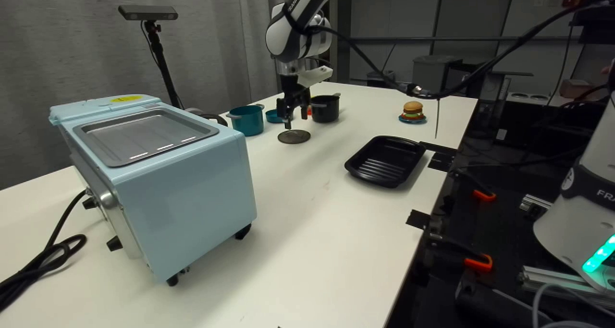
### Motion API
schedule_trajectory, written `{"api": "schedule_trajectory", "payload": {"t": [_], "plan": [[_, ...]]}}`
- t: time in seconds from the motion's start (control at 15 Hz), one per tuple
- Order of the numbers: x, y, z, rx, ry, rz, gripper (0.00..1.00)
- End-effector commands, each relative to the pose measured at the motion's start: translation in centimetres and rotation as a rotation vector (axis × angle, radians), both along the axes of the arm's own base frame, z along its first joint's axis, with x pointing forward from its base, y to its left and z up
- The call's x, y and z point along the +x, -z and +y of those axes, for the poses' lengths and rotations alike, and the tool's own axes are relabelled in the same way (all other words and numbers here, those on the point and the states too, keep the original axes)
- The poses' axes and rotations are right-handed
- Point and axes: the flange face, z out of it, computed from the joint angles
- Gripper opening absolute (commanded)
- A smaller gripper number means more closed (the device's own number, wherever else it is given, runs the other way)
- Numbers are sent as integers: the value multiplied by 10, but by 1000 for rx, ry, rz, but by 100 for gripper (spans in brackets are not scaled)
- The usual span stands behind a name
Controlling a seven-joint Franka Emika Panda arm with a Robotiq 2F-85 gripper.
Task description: Place the lid on top of the blue pot
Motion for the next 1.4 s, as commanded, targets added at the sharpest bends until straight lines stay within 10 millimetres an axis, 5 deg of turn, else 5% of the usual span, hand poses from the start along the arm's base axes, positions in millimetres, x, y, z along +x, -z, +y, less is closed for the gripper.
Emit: {"api": "schedule_trajectory", "payload": {"t": [0.0, 0.27, 0.4, 1.0, 1.33], "plan": [[9, 17, 6, 6, 20, -17, 100], [12, 25, 3, 5, 33, -18, 100], [15, 25, 0, 5, 35, -21, 72], [17, 24, -20, 44, 80, -13, 3], [10, 42, -13, 52, 102, 0, 4]]}}
